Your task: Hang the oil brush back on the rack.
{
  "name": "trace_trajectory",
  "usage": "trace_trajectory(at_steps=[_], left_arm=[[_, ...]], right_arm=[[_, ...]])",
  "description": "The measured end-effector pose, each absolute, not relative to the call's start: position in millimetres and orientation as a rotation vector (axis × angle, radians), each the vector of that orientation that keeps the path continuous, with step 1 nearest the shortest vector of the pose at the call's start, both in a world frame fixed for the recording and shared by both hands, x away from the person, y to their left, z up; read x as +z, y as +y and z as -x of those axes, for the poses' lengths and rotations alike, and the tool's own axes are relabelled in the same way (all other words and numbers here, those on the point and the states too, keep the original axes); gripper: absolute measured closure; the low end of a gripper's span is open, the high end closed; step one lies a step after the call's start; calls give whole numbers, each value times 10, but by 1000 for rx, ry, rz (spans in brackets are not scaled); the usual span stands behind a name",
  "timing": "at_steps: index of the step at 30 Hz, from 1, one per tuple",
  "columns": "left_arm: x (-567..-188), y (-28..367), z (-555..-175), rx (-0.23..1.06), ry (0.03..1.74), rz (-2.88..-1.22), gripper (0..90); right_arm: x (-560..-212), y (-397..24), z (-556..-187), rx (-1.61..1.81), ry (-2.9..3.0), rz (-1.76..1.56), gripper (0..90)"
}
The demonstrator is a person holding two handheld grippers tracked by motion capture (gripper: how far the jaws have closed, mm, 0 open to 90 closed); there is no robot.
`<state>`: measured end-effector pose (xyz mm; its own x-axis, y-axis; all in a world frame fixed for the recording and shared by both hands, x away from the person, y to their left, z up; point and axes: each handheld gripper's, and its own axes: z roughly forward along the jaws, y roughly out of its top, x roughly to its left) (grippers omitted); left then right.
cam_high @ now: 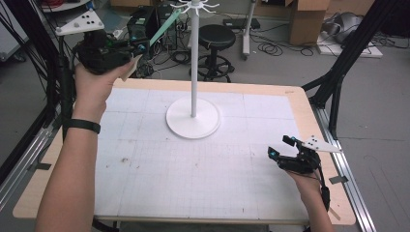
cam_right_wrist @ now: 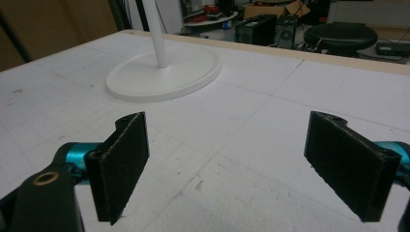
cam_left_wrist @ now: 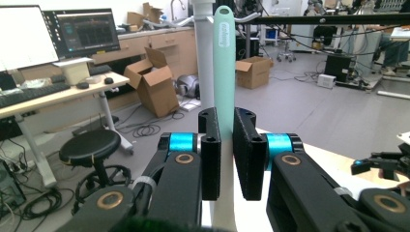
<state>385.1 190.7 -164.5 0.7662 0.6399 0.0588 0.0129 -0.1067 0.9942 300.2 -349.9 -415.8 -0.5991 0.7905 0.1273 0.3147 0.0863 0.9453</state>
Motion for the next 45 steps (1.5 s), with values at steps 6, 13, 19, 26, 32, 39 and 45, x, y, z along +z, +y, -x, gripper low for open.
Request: trace_trajectory(at_steps=[6, 13, 19, 26, 32, 39, 45], left_arm=[[-1663, 1886, -3873, 577, 545, -1625, 821], [-1674, 1857, -3892, 596, 548, -1629, 822], [-1697, 1810, -3933, 597, 552, -1630, 821], [-1737, 1741, -3990, 609, 559, -1642, 821], [-1768, 1687, -4011, 625, 570, -1665, 817], [-1797, 1616, -4020, 643, 579, -1708, 801], [-1866, 1625, -3998, 603, 602, -1703, 564]], right_arm=[[-4157, -3502, -3001, 1531, 1953, -1085, 151], [-4158, -3500, -3000, 1529, 1954, -1084, 151], [-4159, -3502, -2999, 1530, 1955, -1084, 151], [-4164, -3500, -3003, 1529, 1962, -1083, 151], [-4164, -3505, -3005, 1534, 1959, -1086, 151], [-4168, -3510, -3008, 1530, 1964, -1084, 151], [-4168, -3506, -3008, 1532, 1966, -1079, 151]])
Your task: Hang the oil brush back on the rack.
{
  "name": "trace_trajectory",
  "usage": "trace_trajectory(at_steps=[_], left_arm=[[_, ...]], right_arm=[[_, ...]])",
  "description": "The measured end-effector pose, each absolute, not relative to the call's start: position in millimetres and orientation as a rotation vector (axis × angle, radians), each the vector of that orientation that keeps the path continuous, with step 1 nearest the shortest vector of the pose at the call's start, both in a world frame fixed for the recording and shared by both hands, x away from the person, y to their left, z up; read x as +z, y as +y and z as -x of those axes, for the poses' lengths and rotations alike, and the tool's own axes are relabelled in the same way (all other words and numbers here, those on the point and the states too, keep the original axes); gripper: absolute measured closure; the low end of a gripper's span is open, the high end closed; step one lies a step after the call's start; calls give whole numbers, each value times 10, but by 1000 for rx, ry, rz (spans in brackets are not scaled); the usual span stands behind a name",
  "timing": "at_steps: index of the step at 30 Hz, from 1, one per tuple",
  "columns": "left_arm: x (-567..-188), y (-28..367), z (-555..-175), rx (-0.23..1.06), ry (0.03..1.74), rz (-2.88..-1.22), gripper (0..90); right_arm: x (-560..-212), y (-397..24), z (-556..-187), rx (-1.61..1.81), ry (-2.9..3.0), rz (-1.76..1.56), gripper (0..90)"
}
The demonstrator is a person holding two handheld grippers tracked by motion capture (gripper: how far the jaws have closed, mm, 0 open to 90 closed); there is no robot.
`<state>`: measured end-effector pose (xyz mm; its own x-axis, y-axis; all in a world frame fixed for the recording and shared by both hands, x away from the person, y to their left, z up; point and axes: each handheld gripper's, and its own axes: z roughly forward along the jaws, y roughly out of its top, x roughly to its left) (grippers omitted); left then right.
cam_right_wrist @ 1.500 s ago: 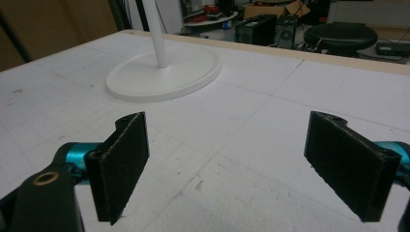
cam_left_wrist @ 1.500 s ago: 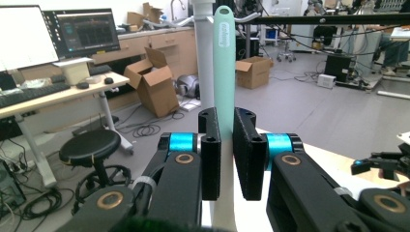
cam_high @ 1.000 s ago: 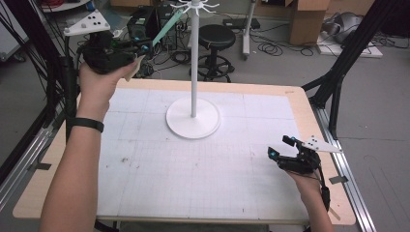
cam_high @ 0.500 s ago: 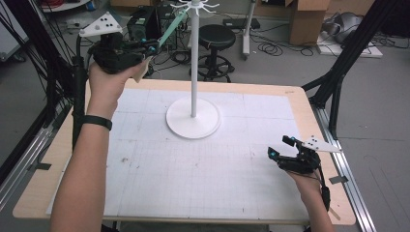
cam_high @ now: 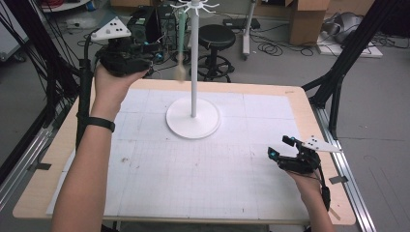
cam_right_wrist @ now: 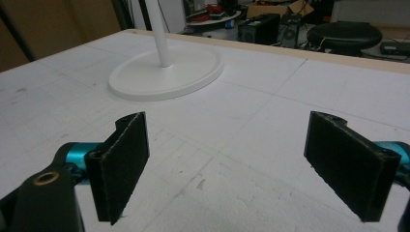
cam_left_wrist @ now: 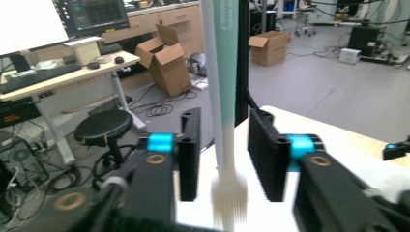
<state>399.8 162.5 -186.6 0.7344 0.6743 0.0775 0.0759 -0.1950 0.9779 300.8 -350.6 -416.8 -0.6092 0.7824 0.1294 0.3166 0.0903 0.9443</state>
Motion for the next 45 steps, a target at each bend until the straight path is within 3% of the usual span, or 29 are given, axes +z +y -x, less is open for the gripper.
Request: trace_trajectory(at_steps=[6, 11, 32, 45], left_arm=[[-2046, 1668, -3906, 579, 609, -1728, 350], [-2240, 1747, -3765, 573, 606, -1761, 259], [-3558, 2060, -3235, 481, 599, -1785, 174], [-3925, 2053, -3129, 414, 607, -1862, 163]], right_arm=[[-4171, -3500, -3012, 1533, 1969, -1080, 151], [-4171, -3501, -3010, 1531, 1968, -1081, 152], [-4193, -3484, -2999, 1517, 1984, -1084, 151], [-4223, -3494, -3001, 1516, 2000, -1089, 147]])
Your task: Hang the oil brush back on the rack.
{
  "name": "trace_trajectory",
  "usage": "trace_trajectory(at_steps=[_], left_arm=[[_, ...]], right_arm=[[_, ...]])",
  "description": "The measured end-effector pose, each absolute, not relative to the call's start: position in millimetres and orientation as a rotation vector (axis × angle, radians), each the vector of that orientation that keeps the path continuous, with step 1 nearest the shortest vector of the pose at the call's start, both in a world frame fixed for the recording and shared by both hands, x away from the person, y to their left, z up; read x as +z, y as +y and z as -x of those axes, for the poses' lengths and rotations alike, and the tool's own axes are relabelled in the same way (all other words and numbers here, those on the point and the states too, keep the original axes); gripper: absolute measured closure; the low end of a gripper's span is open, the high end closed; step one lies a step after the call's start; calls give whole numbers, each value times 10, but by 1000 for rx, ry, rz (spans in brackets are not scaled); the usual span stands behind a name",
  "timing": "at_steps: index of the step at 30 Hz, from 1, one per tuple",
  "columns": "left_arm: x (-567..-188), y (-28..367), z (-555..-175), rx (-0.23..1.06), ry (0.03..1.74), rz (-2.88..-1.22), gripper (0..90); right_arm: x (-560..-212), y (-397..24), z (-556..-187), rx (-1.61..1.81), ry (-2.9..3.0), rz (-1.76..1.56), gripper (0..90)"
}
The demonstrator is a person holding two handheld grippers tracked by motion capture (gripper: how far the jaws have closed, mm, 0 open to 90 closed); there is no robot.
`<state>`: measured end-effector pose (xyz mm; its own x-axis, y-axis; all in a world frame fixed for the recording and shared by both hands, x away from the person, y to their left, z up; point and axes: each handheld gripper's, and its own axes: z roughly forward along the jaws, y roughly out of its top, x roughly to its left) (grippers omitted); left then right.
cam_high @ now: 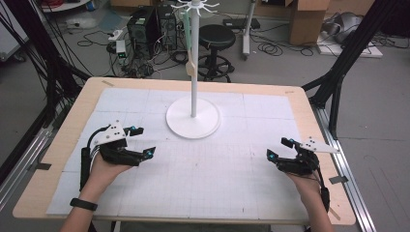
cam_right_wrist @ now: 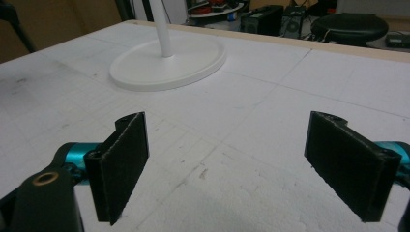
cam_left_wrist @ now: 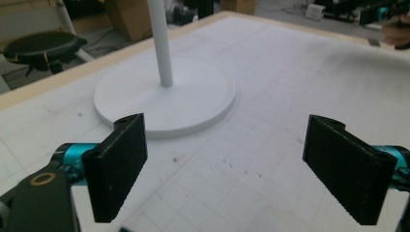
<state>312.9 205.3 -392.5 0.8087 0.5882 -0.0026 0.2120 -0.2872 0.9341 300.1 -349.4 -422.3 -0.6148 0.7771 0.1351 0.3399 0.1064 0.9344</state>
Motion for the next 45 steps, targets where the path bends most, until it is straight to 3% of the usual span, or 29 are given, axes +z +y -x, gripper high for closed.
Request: trace_trajectory(at_steps=[22, 45], left_arm=[[-4266, 2344, -3113, 421, 682, -1798, 164], [-4265, 2362, -3112, 432, 684, -1785, 163]], right_arm=[[-4302, -3513, -2998, 1488, 2026, -1104, 141], [-4301, -3525, -2992, 1489, 2024, -1110, 141]])
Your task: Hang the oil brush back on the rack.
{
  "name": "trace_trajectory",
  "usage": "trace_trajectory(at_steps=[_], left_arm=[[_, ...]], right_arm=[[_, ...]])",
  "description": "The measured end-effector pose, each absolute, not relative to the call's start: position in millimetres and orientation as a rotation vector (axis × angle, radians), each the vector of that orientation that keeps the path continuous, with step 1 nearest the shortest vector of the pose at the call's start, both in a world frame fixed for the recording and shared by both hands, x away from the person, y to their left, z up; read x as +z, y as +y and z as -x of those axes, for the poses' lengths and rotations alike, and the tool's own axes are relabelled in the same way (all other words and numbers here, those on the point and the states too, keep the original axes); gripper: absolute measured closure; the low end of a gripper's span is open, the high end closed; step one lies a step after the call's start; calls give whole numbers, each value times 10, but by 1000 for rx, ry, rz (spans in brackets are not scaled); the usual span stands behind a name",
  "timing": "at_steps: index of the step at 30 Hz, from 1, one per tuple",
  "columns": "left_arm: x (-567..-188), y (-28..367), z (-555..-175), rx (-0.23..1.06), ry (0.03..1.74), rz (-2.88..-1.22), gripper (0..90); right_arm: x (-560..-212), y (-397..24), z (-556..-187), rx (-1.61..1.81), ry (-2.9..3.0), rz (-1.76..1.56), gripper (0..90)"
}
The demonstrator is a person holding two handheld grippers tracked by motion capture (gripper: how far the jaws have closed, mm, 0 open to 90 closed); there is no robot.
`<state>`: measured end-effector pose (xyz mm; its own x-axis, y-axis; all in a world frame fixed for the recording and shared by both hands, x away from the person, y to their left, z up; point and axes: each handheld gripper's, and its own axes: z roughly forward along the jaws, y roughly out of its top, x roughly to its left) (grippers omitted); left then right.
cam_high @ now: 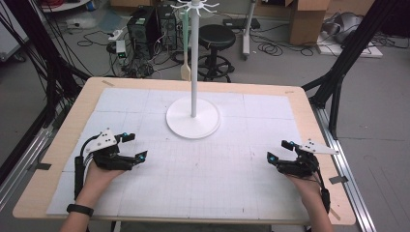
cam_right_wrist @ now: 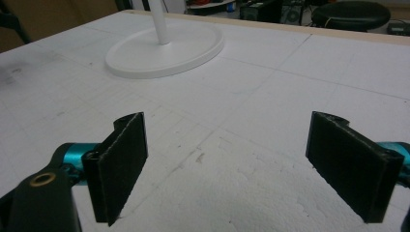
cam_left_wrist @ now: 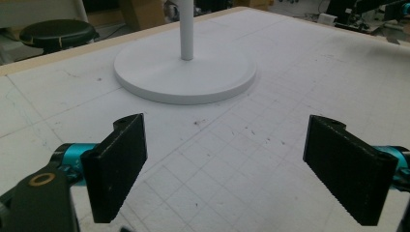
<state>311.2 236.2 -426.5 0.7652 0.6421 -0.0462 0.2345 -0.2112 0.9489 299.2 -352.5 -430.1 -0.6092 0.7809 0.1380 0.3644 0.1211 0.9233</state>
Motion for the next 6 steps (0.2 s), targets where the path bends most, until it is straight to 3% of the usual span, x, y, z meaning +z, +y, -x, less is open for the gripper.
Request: trace_trajectory(at_steps=[6], left_arm=[[-4275, 2352, -3119, 425, 687, -1801, 163]], right_arm=[[-4300, -3529, -2993, 1491, 2024, -1113, 141]])
